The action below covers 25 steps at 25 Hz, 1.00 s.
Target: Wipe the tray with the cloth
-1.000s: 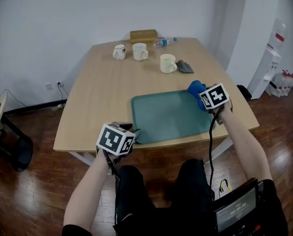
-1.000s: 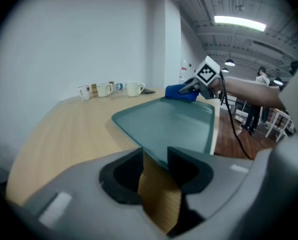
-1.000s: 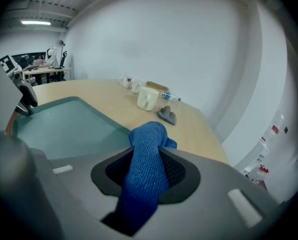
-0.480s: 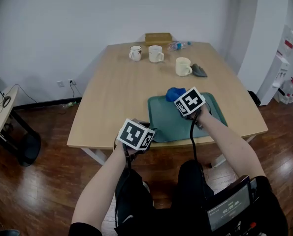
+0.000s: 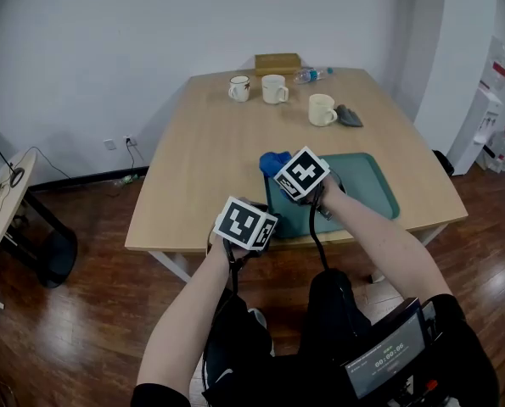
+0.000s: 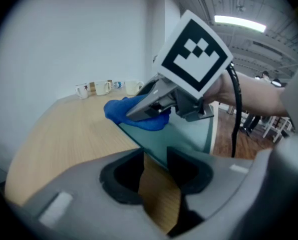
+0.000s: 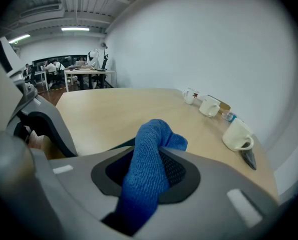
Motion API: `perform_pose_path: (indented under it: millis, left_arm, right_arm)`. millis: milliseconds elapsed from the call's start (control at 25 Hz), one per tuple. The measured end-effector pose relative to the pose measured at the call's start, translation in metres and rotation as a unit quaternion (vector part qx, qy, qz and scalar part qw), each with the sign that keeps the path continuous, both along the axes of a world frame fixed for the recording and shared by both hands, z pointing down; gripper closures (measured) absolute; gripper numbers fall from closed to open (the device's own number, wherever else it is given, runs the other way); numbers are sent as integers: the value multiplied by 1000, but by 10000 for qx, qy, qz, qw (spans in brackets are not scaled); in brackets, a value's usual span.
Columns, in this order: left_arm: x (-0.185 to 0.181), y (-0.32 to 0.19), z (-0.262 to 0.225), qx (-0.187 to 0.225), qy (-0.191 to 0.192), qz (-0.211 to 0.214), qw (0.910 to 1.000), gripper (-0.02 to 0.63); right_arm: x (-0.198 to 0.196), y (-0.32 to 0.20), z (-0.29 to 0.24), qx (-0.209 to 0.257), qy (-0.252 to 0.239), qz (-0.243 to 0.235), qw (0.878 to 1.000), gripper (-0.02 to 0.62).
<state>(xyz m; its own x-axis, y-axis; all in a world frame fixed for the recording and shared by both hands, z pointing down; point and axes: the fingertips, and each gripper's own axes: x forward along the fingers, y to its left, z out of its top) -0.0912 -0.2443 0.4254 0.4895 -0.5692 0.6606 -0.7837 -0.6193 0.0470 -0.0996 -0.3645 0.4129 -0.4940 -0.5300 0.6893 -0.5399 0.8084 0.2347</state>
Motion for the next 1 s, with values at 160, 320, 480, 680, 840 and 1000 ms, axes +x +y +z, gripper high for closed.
perform_pose_path:
  millis: [160,320,480,680,840,1000]
  left_arm:
    - [-3,-2,-2,-23,56,-96,9999,475]
    - [-10,-4,-11,33,203,-56,9998,494]
    - [-5,20,-39,1136,-349,1033,9875,505]
    - [21,57,-12,1495,-1909,2706,9317,431]
    - [30,59,1,1427,-2273,2920,9180,450]
    - [29,57,7,1635,-2601,3018,9025,565]
  right_arm:
    - [50,-5,-5,-50,-49,281,9996,476]
    - [122,-11,-7,-73,32,691,9976,477]
    - [202,-23,-8,-26,92,1218,9925,477]
    - [259,-40,-25,-142,-423,1613,9859,476]
    - [269,-43,-25,-217,-490,1664,9846,476]
    - [262,-47,-10,-250,-409,1802,9825,476]
